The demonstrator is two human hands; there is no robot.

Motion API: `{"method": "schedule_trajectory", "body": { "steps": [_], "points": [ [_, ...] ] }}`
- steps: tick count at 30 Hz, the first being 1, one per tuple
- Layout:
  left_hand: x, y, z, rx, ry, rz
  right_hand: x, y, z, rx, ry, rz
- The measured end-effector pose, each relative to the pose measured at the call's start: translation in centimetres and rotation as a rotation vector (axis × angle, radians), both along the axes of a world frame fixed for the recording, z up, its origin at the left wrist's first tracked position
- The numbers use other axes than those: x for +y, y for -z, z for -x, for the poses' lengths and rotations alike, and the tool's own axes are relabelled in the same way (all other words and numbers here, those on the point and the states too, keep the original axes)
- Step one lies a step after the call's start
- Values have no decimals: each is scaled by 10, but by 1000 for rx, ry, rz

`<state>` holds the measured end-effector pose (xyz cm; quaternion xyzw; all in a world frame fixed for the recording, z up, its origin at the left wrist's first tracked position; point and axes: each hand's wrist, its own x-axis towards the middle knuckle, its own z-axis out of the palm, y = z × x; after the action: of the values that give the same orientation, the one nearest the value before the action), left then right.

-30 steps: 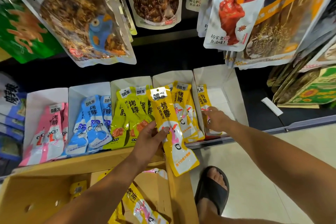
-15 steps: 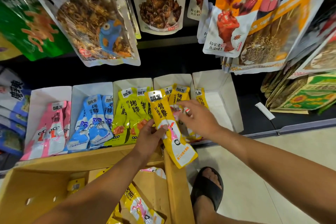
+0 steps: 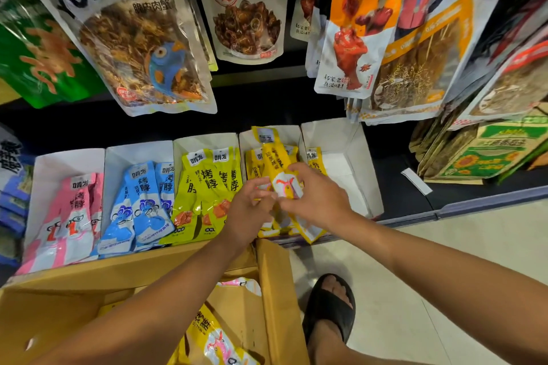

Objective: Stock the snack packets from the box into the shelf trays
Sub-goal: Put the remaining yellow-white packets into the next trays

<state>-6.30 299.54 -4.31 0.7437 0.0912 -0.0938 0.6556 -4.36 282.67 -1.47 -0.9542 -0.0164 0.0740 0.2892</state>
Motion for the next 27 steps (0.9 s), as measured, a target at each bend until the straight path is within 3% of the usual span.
{"method": "schedule_trajectory", "body": {
  "steps": [4, 8, 15, 22, 27],
  "points": [
    [14, 32, 9, -361, 262, -729, -50, 18, -27, 49, 134, 60],
    [19, 51, 17, -405, 452, -1076, -98, 43, -46, 145, 228, 179],
    [14, 58, 16, -432, 435, -1169, -121, 80, -71, 223, 246, 359],
    [16, 62, 12, -426, 440, -1176, -124, 109, -81, 307, 112, 474],
    [16, 62, 10, -401, 449, -1173, -128, 120, -76, 350, 38, 461]
  ]
}}
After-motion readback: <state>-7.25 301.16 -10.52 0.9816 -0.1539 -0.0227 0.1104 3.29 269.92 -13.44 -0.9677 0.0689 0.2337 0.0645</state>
